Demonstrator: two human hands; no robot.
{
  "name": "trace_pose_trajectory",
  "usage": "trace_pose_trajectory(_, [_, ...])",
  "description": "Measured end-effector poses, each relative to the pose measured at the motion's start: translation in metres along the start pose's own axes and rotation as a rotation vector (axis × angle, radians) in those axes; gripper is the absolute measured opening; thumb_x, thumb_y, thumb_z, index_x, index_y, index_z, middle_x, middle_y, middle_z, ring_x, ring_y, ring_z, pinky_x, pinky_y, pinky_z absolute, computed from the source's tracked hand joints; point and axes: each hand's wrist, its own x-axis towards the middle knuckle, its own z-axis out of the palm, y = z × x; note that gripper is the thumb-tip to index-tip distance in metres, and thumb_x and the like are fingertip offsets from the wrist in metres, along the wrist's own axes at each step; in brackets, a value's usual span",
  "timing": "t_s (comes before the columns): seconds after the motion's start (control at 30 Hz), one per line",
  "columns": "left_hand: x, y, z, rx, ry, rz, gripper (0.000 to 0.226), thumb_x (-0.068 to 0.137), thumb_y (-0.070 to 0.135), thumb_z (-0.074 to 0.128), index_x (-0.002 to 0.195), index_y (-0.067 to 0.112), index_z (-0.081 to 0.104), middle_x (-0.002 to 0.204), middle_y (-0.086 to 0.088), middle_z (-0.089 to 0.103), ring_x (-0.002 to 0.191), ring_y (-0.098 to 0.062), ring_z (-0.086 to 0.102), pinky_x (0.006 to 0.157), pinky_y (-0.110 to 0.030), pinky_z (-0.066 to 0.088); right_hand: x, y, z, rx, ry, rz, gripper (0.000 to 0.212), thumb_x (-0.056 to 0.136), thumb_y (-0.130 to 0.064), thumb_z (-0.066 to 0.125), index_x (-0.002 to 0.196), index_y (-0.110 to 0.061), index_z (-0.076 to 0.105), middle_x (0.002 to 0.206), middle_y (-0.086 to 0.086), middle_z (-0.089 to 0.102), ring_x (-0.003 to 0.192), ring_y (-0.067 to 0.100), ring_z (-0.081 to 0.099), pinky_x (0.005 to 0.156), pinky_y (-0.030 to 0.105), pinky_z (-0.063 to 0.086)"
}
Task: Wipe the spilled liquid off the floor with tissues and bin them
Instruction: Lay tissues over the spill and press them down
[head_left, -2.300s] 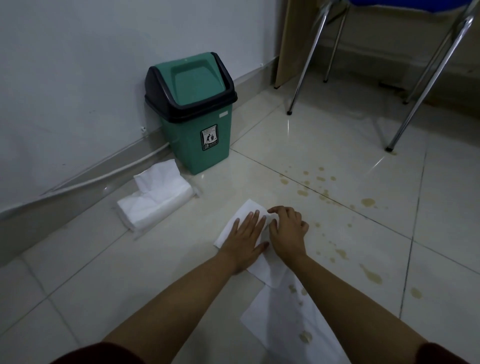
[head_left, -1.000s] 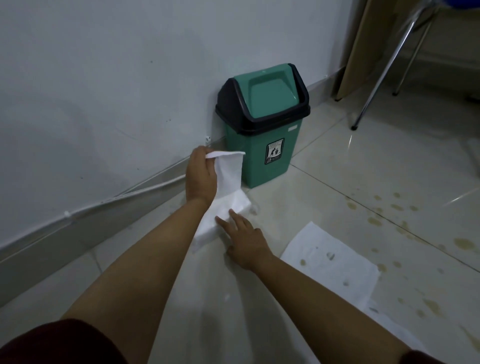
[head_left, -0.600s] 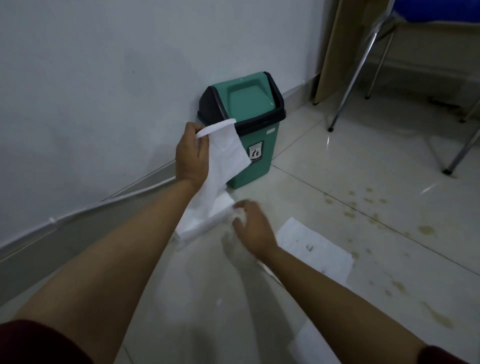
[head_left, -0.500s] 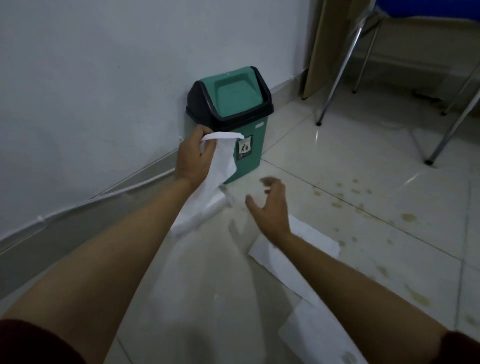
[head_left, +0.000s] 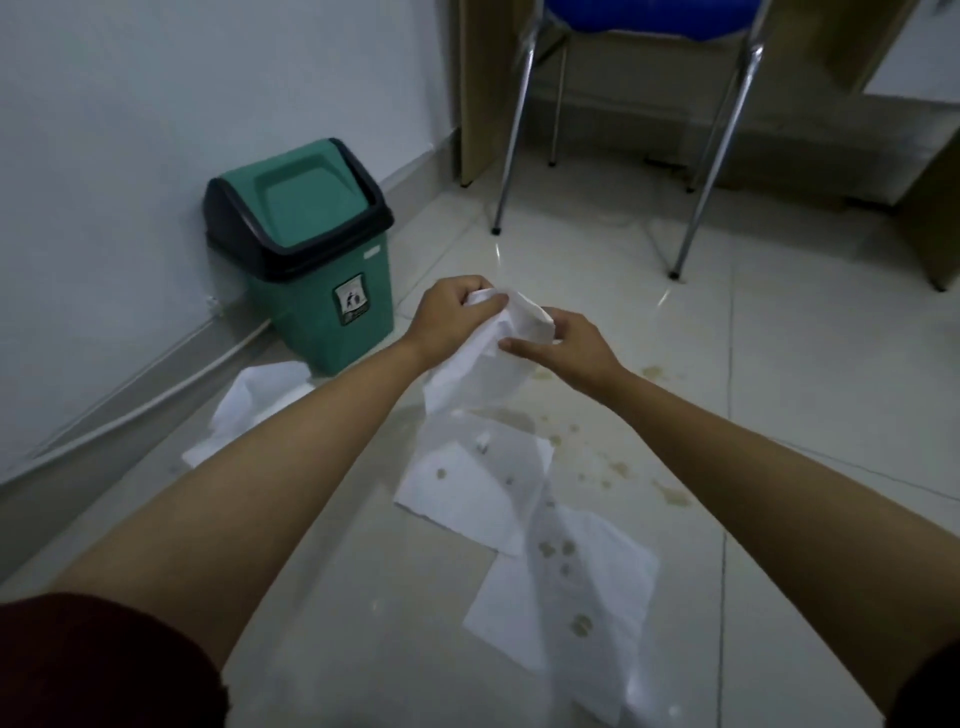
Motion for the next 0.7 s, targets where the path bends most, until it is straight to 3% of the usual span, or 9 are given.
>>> trace_pose_trajectory(0.07, [0.012, 0.019, 0.009, 0.008, -0.081, 0.002, 0.024, 0.091, 0.025, 0.060, 0.079, 0.004, 0.064, 0.078, -0.004, 0.059, 0.073, -0.015, 0.054, 0.066, -0.022, 0.042, -0.007, 0.003, -0.028, 0.027, 0.044, 0.047, 0.043, 0.077, -0.049, 0.073, 0.110, -0.021, 0.068, 0.099, -0.003, 0.070, 0.087, 0.011, 0.066, 0.070, 0.017, 0.052])
trace_pose_trajectory(0.17, [0.031, 0.053, 0.015, 0.024, -0.224, 0.002, 0.028, 0.090, 0.029, 0.061, 0.087, 0.002, 0.066, 0.081, -0.004, 0.060, 0.074, -0.016, 0.056, 0.068, -0.024, 0.044, -0.013, -0.001, -0.066, 0.165, 0.116, 0.096, 0.043, 0.076, -0.049, 0.073, 0.109, -0.021, 0.069, 0.103, -0.002, 0.070, 0.093, 0.015, 0.067, 0.082, 0.032, 0.058])
trace_pose_trajectory(0.3, [0.055, 0.102, 0.011, 0.049, -0.324, -0.050, 0.025, 0.091, 0.035, 0.059, 0.092, 0.011, 0.062, 0.079, -0.001, 0.058, 0.071, -0.013, 0.058, 0.065, -0.022, 0.047, -0.020, -0.015, -0.104, 0.401, 0.275, 0.148, 0.038, 0.085, -0.038, 0.067, 0.095, -0.001, 0.067, 0.099, 0.016, 0.067, 0.092, 0.031, 0.063, 0.093, 0.056, 0.050])
trace_pose_trajectory(0.37, [0.063, 0.125, 0.010, 0.072, -0.321, -0.056, 0.027, 0.091, 0.036, 0.058, 0.096, 0.010, 0.064, 0.081, 0.000, 0.059, 0.073, -0.013, 0.059, 0.065, -0.023, 0.049, -0.025, -0.019, -0.116, 0.410, 0.348, 0.147, 0.028, 0.090, -0.036, 0.062, 0.086, -0.008, 0.066, 0.092, 0.010, 0.064, 0.088, 0.027, 0.059, 0.090, 0.053, 0.050])
trace_pose_trajectory(0.5, [0.067, 0.151, 0.023, 0.101, -0.274, -0.043, 0.036, 0.092, 0.031, 0.058, 0.107, -0.001, 0.065, 0.091, -0.011, 0.059, 0.082, -0.021, 0.056, 0.068, -0.027, 0.046, -0.028, -0.015, -0.125, 0.369, 0.454, 0.135, 0.032, 0.094, -0.038, 0.056, 0.099, -0.008, 0.065, 0.101, 0.007, 0.062, 0.093, 0.024, 0.060, 0.083, 0.039, 0.054])
trace_pose_trajectory(0.6, [0.059, 0.147, 0.052, 0.183, -0.200, -0.090, 0.038, 0.093, 0.030, 0.057, 0.110, -0.003, 0.063, 0.100, -0.021, 0.060, 0.095, -0.030, 0.058, 0.079, -0.033, 0.046, -0.030, 0.000, -0.124, 0.280, 0.548, 0.161, 0.030, 0.094, -0.038, 0.055, 0.095, -0.009, 0.063, 0.092, 0.003, 0.062, 0.082, 0.016, 0.057, 0.075, 0.031, 0.051])
trace_pose_trajectory(0.7, [0.037, 0.124, 0.085, 0.231, -0.151, -0.165, 0.035, 0.093, 0.026, 0.058, 0.109, -0.004, 0.064, 0.115, -0.024, 0.063, 0.108, -0.035, 0.058, 0.088, -0.034, 0.045, -0.040, 0.029, -0.115, 0.151, 0.552, 0.214, 0.031, 0.093, -0.037, 0.056, 0.091, -0.007, 0.064, 0.084, 0.005, 0.063, 0.077, 0.017, 0.055, 0.067, 0.027, 0.045])
